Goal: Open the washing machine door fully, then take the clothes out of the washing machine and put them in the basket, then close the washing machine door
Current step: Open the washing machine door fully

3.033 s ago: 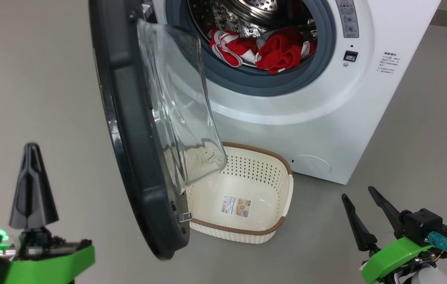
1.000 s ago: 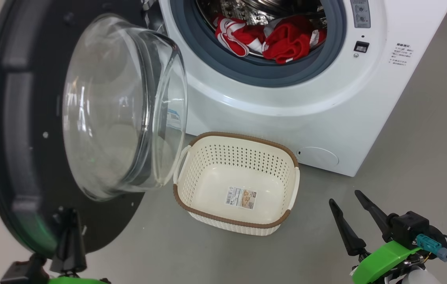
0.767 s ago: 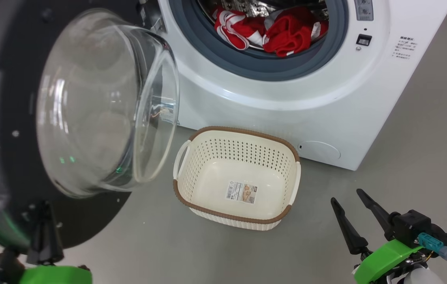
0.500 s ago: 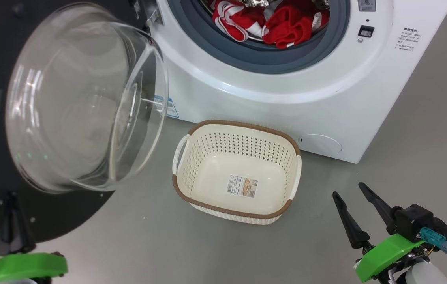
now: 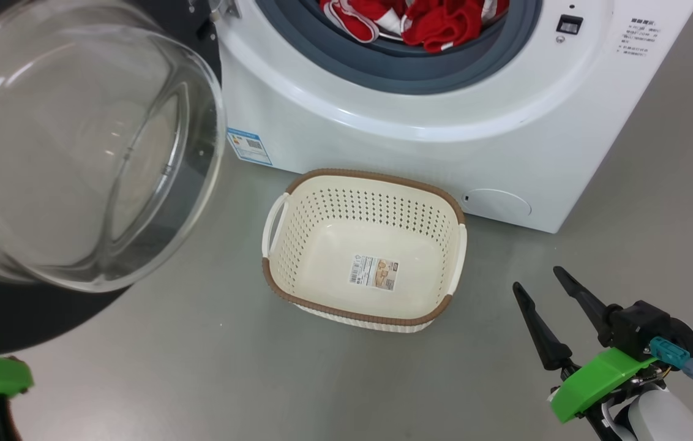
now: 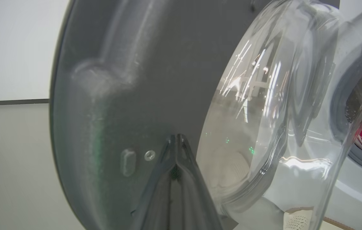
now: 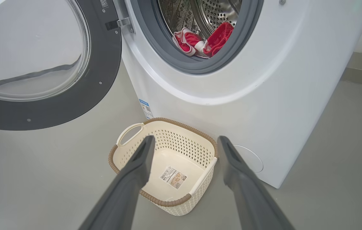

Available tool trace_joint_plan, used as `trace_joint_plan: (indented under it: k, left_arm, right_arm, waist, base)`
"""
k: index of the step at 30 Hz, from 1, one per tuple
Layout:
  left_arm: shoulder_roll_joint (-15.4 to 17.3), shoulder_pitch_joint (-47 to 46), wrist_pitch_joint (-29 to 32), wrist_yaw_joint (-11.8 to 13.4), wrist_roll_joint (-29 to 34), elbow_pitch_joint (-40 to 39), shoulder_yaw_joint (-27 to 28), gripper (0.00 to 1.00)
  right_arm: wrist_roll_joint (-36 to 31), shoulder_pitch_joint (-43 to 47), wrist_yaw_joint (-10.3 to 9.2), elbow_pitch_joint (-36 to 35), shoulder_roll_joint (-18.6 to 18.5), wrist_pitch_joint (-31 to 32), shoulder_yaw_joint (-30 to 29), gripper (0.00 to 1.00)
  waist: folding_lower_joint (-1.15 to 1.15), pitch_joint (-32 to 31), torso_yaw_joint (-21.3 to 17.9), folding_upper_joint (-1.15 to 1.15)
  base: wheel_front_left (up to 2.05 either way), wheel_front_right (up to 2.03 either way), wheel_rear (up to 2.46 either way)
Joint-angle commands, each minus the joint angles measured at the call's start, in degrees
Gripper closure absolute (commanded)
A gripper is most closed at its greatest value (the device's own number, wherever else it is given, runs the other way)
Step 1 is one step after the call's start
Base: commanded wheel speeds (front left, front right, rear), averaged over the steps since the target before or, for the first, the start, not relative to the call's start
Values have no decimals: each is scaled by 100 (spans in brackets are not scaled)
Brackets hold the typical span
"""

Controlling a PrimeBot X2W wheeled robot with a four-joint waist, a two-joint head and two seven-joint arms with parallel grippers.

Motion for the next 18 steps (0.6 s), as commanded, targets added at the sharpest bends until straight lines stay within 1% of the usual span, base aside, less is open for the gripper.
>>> trace_joint_plan:
  k: [1, 6, 11, 18]
  left_arm:
    - [384, -275, -29, -20, 91, 32, 288, 100]
    - [625, -703, -29, -67, 145, 588, 525, 100]
    - [828, -1060, -29, -30, 278, 1066, 693, 100]
    - [1018, -1311, -29, -30, 354, 1443, 894, 100]
  right_arm:
    - [-47, -131, 9, -113, -52, -68, 135, 0]
    - [-42, -224, 9, -112, -86, -68, 163, 0]
    - [-46, -289, 9, -114, -118, -68, 178, 0]
    - [-34, -339, 9, -116, -135, -68, 206, 0]
  waist:
    - [0, 53, -31, 0]
    - [0, 190, -81, 0]
    - [0, 328, -118, 0]
    - [0, 406, -180, 0]
  base:
    - [0, 0, 0]
    - [0, 0, 0]
    - [0, 0, 0]
    - [0, 0, 0]
